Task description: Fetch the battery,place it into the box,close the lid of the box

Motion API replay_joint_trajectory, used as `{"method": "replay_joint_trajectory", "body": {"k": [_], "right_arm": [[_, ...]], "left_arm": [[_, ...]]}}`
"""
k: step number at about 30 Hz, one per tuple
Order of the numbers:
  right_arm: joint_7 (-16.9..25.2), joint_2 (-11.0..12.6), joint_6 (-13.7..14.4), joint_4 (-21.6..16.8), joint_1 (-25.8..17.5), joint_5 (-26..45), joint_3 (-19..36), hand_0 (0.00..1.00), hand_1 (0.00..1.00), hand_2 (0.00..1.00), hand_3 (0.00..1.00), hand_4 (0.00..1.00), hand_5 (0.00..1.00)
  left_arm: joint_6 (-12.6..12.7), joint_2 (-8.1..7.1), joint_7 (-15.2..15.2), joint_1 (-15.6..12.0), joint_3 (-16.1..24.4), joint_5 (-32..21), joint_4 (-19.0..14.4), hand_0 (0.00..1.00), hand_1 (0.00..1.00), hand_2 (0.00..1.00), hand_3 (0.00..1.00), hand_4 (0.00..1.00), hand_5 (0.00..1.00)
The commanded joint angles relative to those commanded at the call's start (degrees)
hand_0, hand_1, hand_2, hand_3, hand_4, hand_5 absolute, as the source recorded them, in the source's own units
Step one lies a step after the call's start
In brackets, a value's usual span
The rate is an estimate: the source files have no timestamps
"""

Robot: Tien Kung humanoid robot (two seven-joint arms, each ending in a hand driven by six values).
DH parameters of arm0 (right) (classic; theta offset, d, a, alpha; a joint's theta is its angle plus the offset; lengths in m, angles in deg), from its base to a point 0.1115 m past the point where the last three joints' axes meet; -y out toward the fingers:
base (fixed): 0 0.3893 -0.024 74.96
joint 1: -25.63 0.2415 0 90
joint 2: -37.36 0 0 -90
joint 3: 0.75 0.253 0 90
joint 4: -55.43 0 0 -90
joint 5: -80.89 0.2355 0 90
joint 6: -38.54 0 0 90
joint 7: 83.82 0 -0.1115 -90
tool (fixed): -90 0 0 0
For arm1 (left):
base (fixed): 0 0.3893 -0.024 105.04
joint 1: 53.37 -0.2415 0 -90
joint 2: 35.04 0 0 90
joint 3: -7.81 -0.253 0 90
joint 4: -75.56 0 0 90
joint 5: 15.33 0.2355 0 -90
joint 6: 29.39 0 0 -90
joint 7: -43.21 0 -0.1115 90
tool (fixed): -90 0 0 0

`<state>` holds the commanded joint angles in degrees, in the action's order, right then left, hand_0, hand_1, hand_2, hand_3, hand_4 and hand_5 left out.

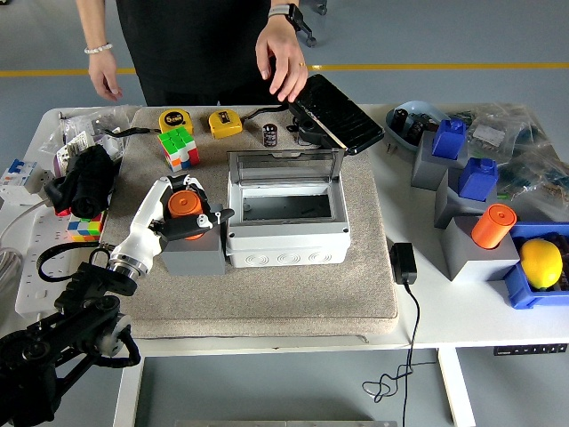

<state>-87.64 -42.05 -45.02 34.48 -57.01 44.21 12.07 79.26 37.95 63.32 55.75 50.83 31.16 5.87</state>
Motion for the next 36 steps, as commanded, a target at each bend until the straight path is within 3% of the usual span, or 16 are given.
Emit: {"method": "replay_joint_trajectory", "body": {"k": [3, 4, 16, 20, 28, 33, 34, 36], "right_arm": [[0.0, -0.1, 0.0, 0.0, -0.1, 0.0, 0.1, 0.600, 0.589, 0.581, 0.520, 0.924, 0.452], [0.0, -0.1, 0.0, 0.0, -0.1, 0.0, 0.1, 0.600, 0.589, 0.579, 0.520, 0.924, 0.452], [0.0, -0.1, 0.1, 0.0, -0.1, 0.0, 0.8, 0.600, 0.589, 0.579, 0.520, 0.924, 0.451], [0.0, -0.1, 0.1, 0.1, -0.2, 0.1, 0.8, 0.600, 0.589, 0.579, 0.520, 0.924, 0.451], [0.1, 0.1, 0.1, 0.0, -0.1, 0.1, 1.0, 0.600, 0.588, 0.579, 0.520, 0.924, 0.452], [0.1, 0.1, 0.2, 0.0, -0.1, 0.2, 1.0, 0.600, 0.588, 0.579, 0.520, 0.924, 0.452], [0.1, 0.1, 0.2, 0.0, -0.1, 0.2, 0.9, 0.600, 0.589, 0.578, 0.520, 0.924, 0.452], [0.1, 0.2, 0.2, 0.0, -0.1, 0.2, 0.9, 0.600, 0.589, 0.578, 0.520, 0.924, 0.452]], "left_arm": [[-0.1, 0.06, 0.0, 0.0, -0.1, 0.0, 0.1, 0.054, 0.132, 0.155, 0.218, 0.956, 0.016], [-0.1, 0.09, 0.0, 0.1, -0.1, 0.1, 0.1, 0.038, 0.087, 0.123, 0.157, 0.979, 0.009], [-0.2, -0.13, -0.9, 0.7, 0.2, 2.8, -1.4, 0.025, 0.062, 0.102, 0.128, 0.998, 0.015], [1.7, -0.36, -4.6, 0.8, 0.7, 9.2, -4.0, 0.025, 0.062, 0.102, 0.128, 0.998, 0.015], [0.4, -1.34, -12.1, 2.8, 1.7, 24.1, -9.4, 0.023, 0.055, 0.105, 0.127, 0.998, 0.015], [0.3, -1.37, -16.0, 5.9, 1.3, 29.9, -12.6, 0.023, 0.055, 0.105, 0.127, 0.998, 0.015], [0.3, -1.24, -16.3, 6.5, 1.1, 30.6, -12.8, 0.023, 0.033, 0.094, 0.134, 0.998, 0.093], [0.4, -0.75, -16.9, 7.9, 0.3, 32.0, -13.0, 0.023, 0.033, 0.094, 0.134, 0.998, 0.093]]}}
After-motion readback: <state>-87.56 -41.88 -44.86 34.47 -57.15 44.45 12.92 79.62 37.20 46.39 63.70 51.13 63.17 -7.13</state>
